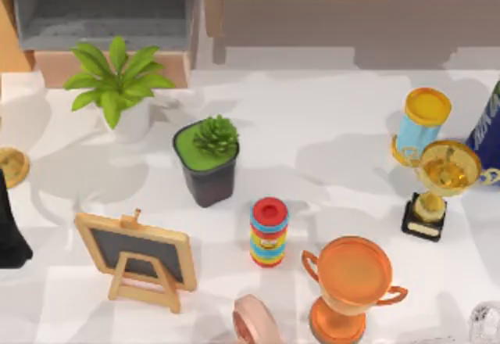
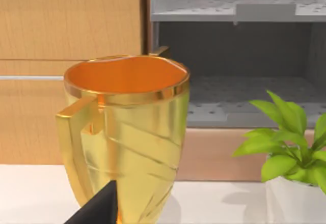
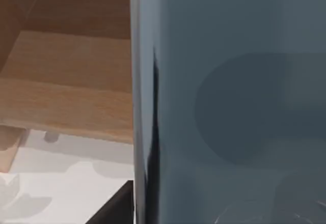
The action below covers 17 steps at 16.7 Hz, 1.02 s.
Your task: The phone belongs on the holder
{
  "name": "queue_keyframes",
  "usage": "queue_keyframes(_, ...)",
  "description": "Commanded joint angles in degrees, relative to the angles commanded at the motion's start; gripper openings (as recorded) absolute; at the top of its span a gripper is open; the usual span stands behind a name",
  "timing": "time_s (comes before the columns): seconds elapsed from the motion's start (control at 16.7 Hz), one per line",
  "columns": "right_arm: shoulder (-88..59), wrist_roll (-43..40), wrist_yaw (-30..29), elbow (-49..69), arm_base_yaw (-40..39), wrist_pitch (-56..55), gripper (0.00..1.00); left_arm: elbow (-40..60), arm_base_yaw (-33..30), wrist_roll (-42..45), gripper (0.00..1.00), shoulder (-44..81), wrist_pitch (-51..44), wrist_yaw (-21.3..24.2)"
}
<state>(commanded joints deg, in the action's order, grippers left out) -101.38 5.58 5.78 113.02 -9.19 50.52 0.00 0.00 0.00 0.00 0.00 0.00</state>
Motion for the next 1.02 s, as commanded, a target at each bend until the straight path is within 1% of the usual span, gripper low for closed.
queue_keyframes(0.3, 9.9, -8.2, 3.2, -14.6, 17.0, -12.4, 0.00, 0.0, 0.0, 0.0, 1.00, 0.0, 0.0, 0.0)
queue_keyframes(0.6, 13.7, -15.5, 8.4, -31.7, 33.3, -26.4, 0.00, 0.0, 0.0, 0.0, 1.00, 0.0, 0.0, 0.0)
queue_keyframes(0.78, 14.7, -18.8, 12.8, -41.7, 41.0, -34.7, 0.00, 0.0, 0.0, 0.0, 1.00, 0.0, 0.0, 0.0)
queue_keyframes(1.02, 15.2, -21.5, 19.2, -52.8, 48.6, -44.8, 0.00, 0.0, 0.0, 0.0, 1.00, 0.0, 0.0, 0.0)
